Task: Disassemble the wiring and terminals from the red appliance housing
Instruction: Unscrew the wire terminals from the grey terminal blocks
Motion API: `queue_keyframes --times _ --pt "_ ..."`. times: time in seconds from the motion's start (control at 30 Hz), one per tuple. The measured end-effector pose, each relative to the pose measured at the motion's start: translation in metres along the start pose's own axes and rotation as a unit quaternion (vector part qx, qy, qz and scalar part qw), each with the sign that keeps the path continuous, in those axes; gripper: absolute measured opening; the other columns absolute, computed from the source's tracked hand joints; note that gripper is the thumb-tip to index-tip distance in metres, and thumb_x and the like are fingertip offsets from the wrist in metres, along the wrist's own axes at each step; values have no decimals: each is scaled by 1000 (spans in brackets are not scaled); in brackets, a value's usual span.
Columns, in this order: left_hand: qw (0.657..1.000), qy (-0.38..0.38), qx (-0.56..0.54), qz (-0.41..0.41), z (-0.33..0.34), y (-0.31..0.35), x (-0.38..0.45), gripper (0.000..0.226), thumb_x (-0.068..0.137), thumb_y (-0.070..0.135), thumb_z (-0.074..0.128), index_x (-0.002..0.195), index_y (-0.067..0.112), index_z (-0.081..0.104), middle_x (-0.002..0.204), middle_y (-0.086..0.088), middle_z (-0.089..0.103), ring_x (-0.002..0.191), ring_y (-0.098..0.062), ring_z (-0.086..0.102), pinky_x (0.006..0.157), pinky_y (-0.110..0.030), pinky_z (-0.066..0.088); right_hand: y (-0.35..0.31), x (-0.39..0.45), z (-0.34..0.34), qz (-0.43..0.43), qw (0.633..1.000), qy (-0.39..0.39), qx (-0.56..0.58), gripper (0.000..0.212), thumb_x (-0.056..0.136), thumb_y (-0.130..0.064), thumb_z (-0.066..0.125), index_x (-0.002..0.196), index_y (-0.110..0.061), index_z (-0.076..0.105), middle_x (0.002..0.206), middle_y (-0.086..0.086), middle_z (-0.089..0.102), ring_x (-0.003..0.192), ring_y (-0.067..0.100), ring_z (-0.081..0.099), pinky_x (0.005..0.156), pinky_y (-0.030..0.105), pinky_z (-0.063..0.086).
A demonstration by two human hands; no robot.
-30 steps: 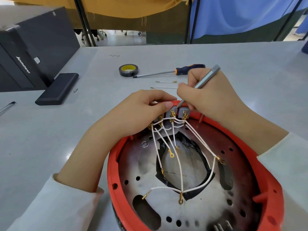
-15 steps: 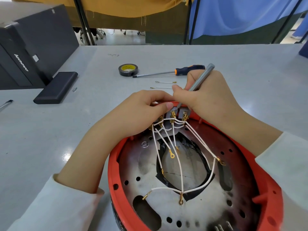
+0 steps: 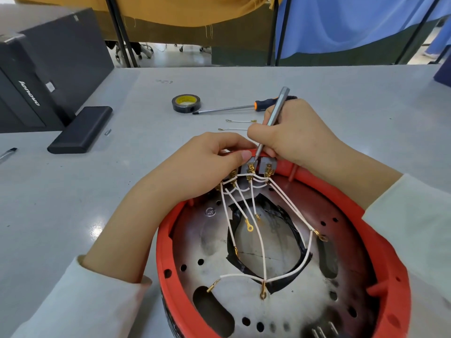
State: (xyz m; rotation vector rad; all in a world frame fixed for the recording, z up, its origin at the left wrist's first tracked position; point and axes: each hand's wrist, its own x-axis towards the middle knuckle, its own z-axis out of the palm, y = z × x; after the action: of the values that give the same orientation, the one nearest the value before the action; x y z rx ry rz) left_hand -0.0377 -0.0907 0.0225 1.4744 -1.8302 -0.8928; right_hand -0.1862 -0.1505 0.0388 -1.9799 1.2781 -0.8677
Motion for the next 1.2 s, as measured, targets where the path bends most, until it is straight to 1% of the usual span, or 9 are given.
queue_keyframes --times 0.23,0.37,0.53,0.67,0.77,0.87,0.93,1.1,1.2 --pt "1000 1 7 0 0 0 -1 21 95 26 53 108 35 67 103 -6 71 102 -31 62 95 -47 46 2 1 3 -2 999 18 -30 32 79 -19 60 56 -12 39 45 1 43 34 7 36 37 17 30" --pt "1000 2 6 4 0 1 -1 20 95 26 53 106 35 67 102 -8 71 101 -32 63 94 -47 47 0 7 3 10 998 9 -53 31 77 -22 60 55 -12 41 37 -5 42 32 6 37 36 17 31" --pt "1000 -4 0 5 -1 0 -1 21 95 26 52 107 37 66 105 -13 69 102 -35 62 94 -50 46 1 2 4 -22 999 21 -30 27 77 -18 58 57 -8 45 44 3 46 33 6 38 39 19 34" --pt "1000 -1 -2 8 -1 0 -1 23 95 26 53 112 33 66 105 4 71 103 -22 63 97 -43 46 2 -5 2 -72 996 47 6 27 79 -13 58 58 -8 43 46 7 44 35 8 39 40 16 35" --pt "1000 2 -7 10 -1 1 -2 23 95 25 53 112 34 66 105 12 70 102 -8 64 98 -34 45 3 -7 3 -107 992 66 12 31 80 -11 59 55 -9 40 48 10 44 40 10 40 44 20 35" --pt "1000 1 -9 13 -2 0 -2 23 96 23 52 109 38 65 106 18 69 100 3 62 98 -23 44 4 -5 6 -119 991 67 4 34 81 -12 58 54 -11 37 46 6 42 43 11 39 47 22 35" --pt "1000 -3 -2 17 -2 -1 -2 23 96 24 50 107 40 64 105 17 69 100 1 62 95 -23 44 5 -4 6 -126 990 64 7 37 83 -12 57 53 -13 34 43 1 39 41 10 40 46 18 34" --pt "1000 -10 14 21 -2 -4 -1 25 99 26 45 100 46 61 106 -7 69 104 -25 61 96 -43 44 6 -5 7 -146 988 53 23 39 87 -12 56 55 -14 34 44 0 39 41 10 42 46 19 36" --pt "1000 -9 13 22 -2 -3 -2 29 100 23 43 101 47 60 107 3 70 105 -14 61 98 -36 44 6 -6 8 -160 985 54 22 40 87 -11 56 55 -15 33 43 -4 37 42 9 43 47 19 36"
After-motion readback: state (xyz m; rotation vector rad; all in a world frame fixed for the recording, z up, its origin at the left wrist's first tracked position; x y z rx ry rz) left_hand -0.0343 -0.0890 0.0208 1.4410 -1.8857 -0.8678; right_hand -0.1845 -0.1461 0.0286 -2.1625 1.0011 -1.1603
